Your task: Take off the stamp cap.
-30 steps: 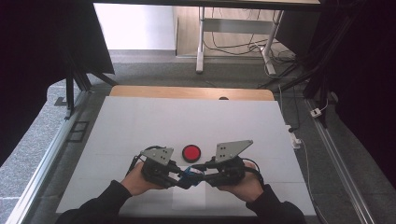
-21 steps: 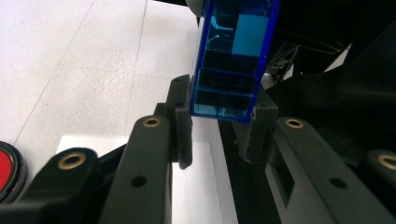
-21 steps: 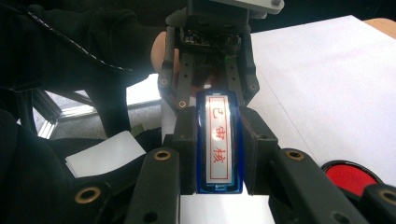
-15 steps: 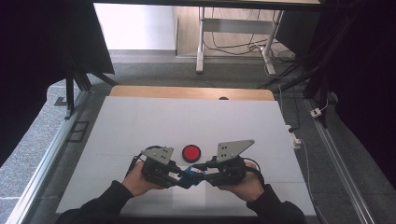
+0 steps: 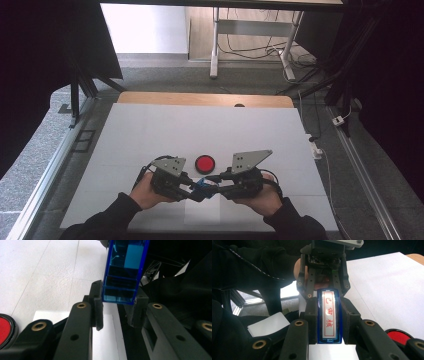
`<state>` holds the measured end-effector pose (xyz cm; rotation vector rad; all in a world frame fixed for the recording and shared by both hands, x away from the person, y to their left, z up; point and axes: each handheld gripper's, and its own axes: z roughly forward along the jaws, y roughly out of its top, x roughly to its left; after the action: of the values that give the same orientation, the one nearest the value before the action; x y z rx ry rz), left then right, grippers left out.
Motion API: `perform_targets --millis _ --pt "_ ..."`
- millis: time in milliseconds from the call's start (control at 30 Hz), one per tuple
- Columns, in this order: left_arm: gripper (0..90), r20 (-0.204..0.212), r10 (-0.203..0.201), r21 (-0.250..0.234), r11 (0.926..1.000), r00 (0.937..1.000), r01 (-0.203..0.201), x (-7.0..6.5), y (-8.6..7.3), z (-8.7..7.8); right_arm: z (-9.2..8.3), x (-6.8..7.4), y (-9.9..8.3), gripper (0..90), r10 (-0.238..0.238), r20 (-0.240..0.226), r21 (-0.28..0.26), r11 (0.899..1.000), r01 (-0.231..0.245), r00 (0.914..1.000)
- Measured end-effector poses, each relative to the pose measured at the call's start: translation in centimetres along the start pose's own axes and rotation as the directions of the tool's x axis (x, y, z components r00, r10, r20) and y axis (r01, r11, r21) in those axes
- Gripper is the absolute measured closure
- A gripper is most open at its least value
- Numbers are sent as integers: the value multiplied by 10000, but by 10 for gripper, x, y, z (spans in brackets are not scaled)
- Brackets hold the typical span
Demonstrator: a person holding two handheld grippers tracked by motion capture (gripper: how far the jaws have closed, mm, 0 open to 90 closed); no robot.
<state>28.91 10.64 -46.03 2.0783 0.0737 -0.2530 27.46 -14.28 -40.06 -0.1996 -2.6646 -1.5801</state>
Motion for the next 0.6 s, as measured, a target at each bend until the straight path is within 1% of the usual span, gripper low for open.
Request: perform_targets --millis 233,333,400,600 --pt "693 -25 -60 -37 10000 10000 59 0 0 0 0 0 0 716 -61 25 7 10000 61 10000" --pt "693 9 -123 -58 9999 9999 123 0 0 0 0 1 0 716 -35 30 -30 10000 36 10000" --pt "693 69 -247 -111 9996 9997 248 1 0 -1 0 1 0 717 -77 91 -73 9999 78 9999" --pt "693 97 -232 -125 9997 9997 233 1 -1 -1 -1 1 0 717 -32 115 -82 10000 33 9999"
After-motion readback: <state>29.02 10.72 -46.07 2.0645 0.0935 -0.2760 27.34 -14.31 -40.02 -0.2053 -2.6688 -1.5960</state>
